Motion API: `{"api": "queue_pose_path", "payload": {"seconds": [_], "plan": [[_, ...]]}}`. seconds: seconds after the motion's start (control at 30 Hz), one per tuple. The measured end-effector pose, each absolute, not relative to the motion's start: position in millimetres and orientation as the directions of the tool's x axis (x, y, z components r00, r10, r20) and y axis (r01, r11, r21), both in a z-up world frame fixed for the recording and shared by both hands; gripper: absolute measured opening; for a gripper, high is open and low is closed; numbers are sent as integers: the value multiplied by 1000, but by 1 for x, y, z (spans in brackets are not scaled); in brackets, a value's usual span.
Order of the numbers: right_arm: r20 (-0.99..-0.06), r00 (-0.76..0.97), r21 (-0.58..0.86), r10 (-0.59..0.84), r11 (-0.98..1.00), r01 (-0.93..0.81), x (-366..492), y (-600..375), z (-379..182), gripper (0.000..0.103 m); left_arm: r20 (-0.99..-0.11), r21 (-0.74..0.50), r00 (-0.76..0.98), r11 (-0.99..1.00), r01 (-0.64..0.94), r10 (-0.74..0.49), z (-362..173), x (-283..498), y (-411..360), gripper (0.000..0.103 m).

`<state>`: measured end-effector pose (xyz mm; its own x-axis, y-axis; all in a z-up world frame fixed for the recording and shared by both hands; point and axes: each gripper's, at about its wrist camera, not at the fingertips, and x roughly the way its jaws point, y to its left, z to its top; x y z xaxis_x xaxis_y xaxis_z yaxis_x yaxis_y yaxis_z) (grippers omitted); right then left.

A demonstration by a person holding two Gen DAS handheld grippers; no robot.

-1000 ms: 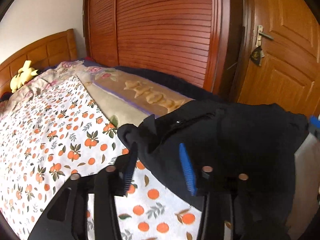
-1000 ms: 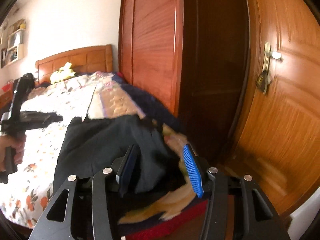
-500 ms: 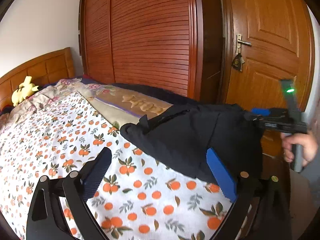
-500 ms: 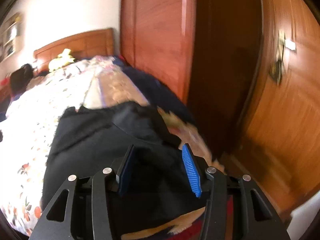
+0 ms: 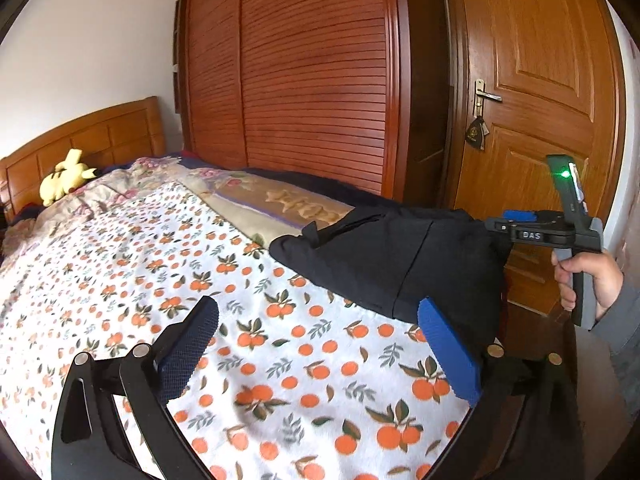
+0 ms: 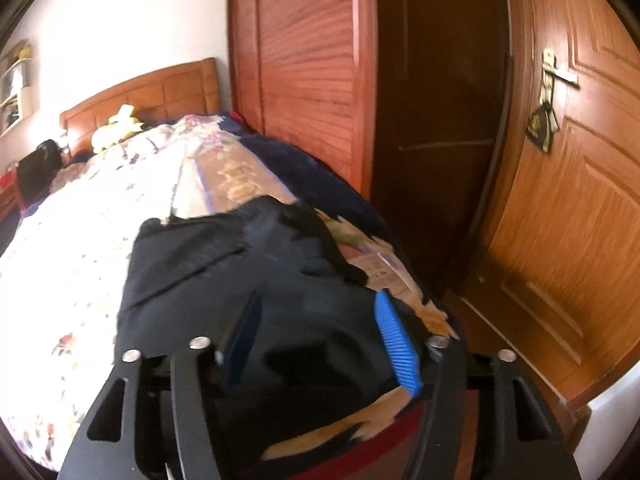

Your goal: Fold large clothes

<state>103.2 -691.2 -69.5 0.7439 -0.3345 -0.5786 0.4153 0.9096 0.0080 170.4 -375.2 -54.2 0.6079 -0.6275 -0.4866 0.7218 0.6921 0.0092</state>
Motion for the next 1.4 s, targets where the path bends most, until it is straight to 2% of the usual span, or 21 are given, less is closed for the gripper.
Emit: {"api": "queue_pose_path", "payload": {"seconds": [0.07, 0.13, 0.2, 0.37, 0.87, 1.4], "plan": [[-565, 759, 5, -324, 919, 395, 98, -676, -62, 65, -485, 12, 615, 699, 715, -621, -51, 167, -367, 101], [-556, 774, 8, -302, 929, 369, 94, -657, -56, 79, -489, 29, 636, 718, 696, -597, -50, 160, -356, 101], [-547, 785, 4, -292, 936, 351, 93, -641, -53, 87, -491, 27, 640, 724, 689, -591, -49, 156, -348, 101], [-539, 808, 16, -238, 956, 292, 95, -597, -52, 96, -514, 0, 634, 739, 674, -578, -58, 148, -322, 101], [-563, 824, 51, -60, 993, 107, 131, -469, -84, 96, -565, -42, 685, 845, 533, -460, -88, 150, -230, 101], [-525, 841, 93, 131, 991, -96, 124, -333, -80, 96, -552, -11, 795, 955, 296, -252, -64, 100, -94, 101]]}}
